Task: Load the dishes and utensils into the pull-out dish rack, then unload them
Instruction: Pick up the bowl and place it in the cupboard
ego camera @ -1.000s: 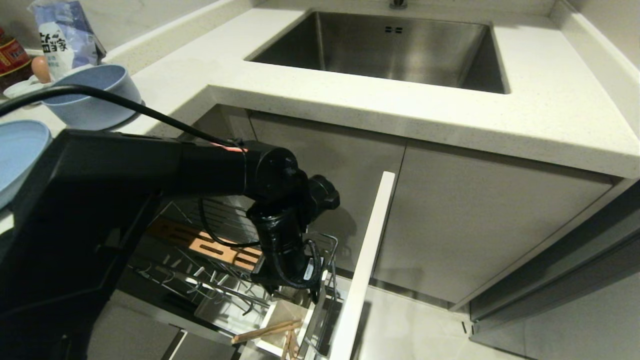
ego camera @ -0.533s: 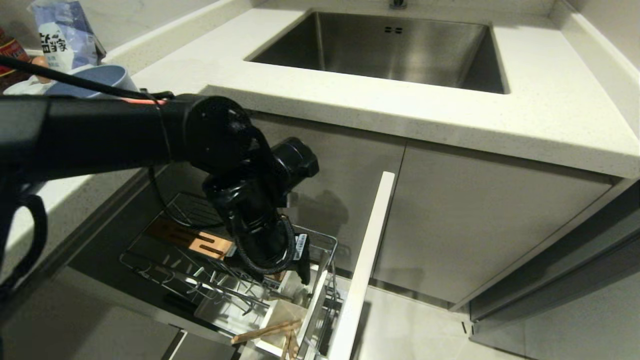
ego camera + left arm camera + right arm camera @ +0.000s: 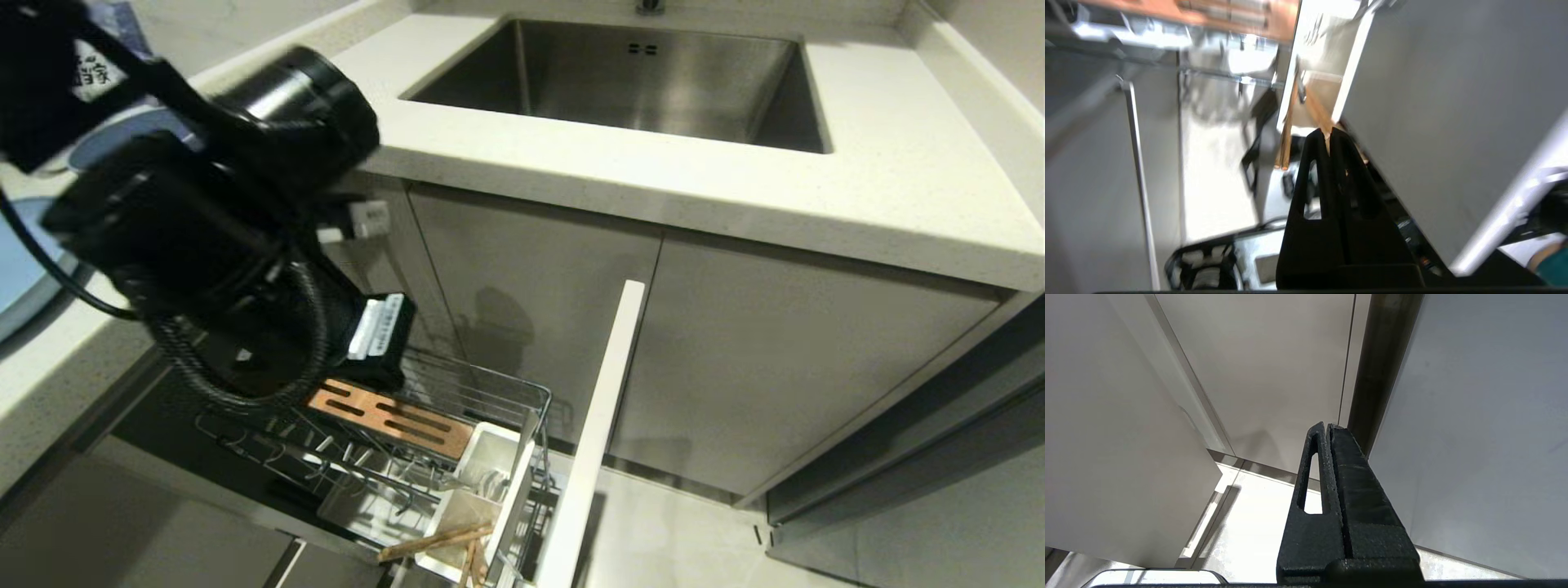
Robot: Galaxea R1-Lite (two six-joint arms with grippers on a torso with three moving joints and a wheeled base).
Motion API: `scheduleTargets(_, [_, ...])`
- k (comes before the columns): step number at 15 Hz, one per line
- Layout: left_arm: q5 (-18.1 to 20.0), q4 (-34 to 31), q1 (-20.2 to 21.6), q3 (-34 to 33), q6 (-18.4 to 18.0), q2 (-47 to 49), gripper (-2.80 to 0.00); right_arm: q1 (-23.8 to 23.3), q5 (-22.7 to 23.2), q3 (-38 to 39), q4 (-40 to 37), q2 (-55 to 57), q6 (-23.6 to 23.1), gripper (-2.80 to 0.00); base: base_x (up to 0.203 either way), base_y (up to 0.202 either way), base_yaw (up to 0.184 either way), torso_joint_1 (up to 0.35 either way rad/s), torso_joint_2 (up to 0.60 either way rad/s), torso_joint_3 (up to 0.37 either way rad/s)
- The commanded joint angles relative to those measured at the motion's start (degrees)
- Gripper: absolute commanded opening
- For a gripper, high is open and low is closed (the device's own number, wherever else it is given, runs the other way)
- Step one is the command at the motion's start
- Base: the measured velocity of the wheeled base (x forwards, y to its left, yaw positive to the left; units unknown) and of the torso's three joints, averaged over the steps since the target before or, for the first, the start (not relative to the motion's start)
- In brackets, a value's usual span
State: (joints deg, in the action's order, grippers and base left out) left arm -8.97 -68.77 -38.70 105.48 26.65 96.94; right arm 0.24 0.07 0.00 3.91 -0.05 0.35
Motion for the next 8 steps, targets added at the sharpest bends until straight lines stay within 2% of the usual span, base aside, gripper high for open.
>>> scheduleTargets(1, [-0.3,-0.2,1.3,2.7,0.1,-8.4,-2.80,0.0,0.0,1.3,0.0,0.0,0.0,-2.80,0.000,0.000,0.000,0.000,0.00,0.000])
scheduleTargets(3, [-1.1,1.2,3.3,4.4,-0.3,-14.1,-2.80,0.0,0.0,1.3,0.0,0.0,0.0,-2.80,0.000,0.000,0.000,0.000,0.00,0.000])
scheduleTargets(4, [-2.3,4.3,4.8,4.7,-0.8,-16.4,-2.80,0.0,0.0,1.3,0.0,0.0,0.0,-2.80,0.000,0.000,0.000,0.000,0.00,0.000])
scheduleTargets(6, [-5.7,10.8,9.5,5.0,-4.6,-19.1,-2.80,0.0,0.0,1.3,0.0,0.0,0.0,-2.80,0.000,0.000,0.000,0.000,0.00,0.000])
scheduleTargets(8, [-7.0,17.4,14.1,5.0,-8.2,-20.7,-2.80,0.0,0.0,1.3,0.0,0.0,0.0,-2.80,0.000,0.000,0.000,0.000,0.00,0.000])
